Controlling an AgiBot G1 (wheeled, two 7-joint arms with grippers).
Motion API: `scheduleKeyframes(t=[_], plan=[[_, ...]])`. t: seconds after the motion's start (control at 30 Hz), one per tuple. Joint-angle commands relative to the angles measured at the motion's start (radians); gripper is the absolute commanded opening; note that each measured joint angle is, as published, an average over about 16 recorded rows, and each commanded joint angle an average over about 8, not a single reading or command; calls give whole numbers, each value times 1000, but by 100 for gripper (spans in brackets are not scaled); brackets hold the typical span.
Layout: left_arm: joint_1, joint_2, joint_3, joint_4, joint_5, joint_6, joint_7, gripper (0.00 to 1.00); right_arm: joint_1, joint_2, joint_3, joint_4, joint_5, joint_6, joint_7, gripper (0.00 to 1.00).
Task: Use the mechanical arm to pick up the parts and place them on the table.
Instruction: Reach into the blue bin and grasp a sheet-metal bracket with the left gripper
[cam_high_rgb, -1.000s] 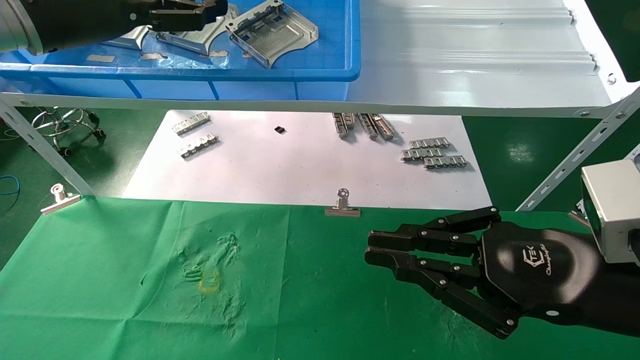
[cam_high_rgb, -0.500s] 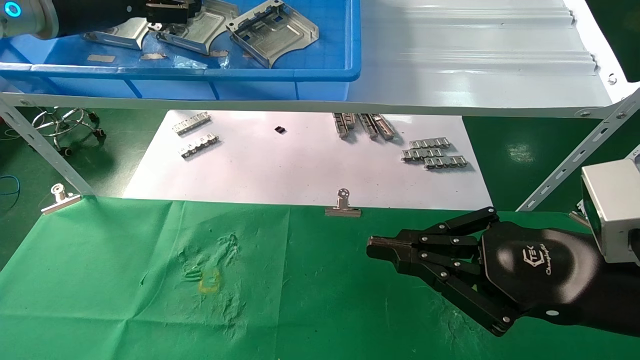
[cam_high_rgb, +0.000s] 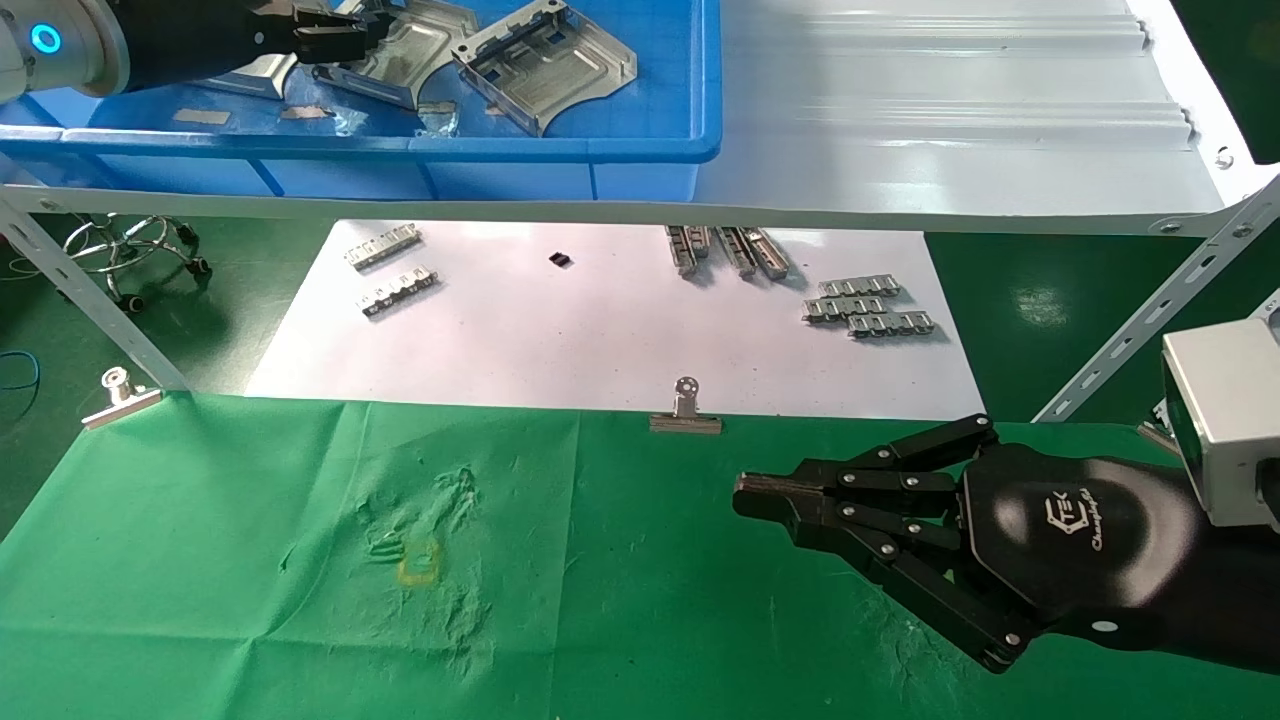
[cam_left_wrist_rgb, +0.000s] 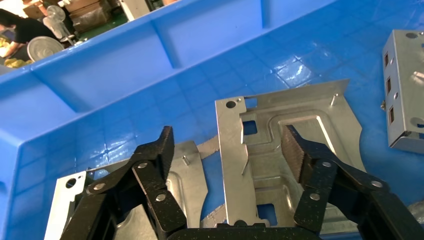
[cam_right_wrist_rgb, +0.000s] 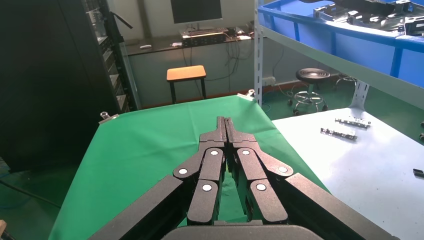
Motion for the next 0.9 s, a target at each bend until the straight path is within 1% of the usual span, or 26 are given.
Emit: scheduleKeyframes(t=[0.03,0.9], plan=[[0,2,1,7,2,-2,0,0,0,0,0,0,0,0,0,0],[6,2,21,22,30,-25,-15,0,0,0,0,0,0,0,0,0]])
